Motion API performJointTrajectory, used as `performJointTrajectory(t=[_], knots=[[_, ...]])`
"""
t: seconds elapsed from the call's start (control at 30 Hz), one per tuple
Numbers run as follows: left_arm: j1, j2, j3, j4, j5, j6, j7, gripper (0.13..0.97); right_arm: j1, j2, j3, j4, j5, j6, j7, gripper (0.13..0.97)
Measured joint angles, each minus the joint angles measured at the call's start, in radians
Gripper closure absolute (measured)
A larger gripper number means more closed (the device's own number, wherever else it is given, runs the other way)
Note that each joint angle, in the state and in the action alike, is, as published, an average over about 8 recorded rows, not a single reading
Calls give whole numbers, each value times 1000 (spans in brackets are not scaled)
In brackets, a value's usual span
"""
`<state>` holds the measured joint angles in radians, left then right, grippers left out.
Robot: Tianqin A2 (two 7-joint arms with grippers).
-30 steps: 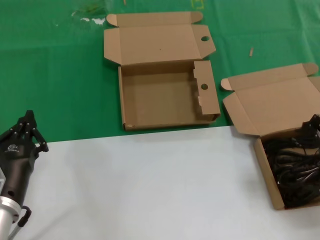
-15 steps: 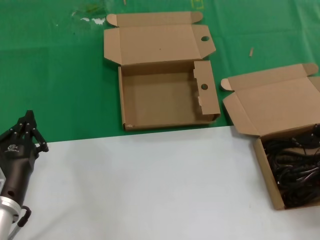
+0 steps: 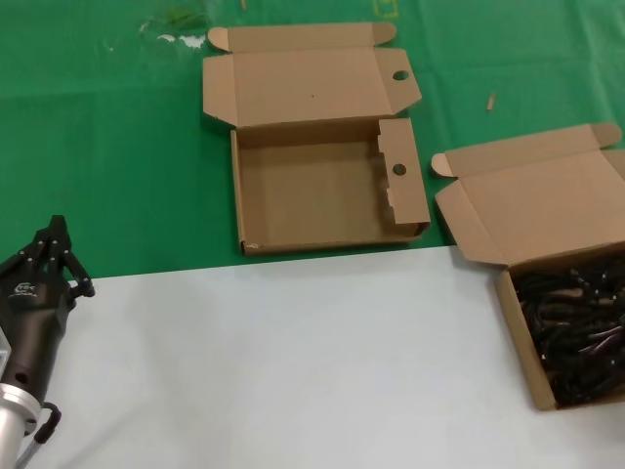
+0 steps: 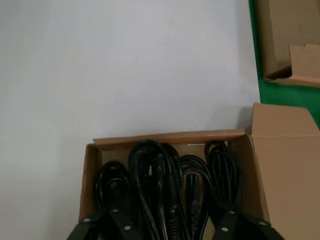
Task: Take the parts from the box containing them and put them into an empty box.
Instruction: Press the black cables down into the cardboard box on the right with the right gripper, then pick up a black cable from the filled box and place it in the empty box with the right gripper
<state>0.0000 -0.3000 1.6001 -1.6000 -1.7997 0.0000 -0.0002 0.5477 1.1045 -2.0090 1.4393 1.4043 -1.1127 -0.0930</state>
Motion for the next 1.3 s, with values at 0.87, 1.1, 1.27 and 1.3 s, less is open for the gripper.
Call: performJointTrajectory(t=[0.87, 1.1, 1.27, 1.3], knots=[[0, 0, 0, 0, 0, 0, 0, 957, 243, -57, 2, 50, -93, -263, 194, 854], [0, 0, 0, 0, 0, 0, 0, 957, 387, -156, -16, 50, -111, -319, 281, 854], [0, 0, 0, 0, 0, 0, 0, 957, 485, -285, -53, -27, -148, -284, 282, 854], [0, 0, 0, 0, 0, 0, 0, 957, 504, -315, -63, -48, -157, -273, 277, 854]])
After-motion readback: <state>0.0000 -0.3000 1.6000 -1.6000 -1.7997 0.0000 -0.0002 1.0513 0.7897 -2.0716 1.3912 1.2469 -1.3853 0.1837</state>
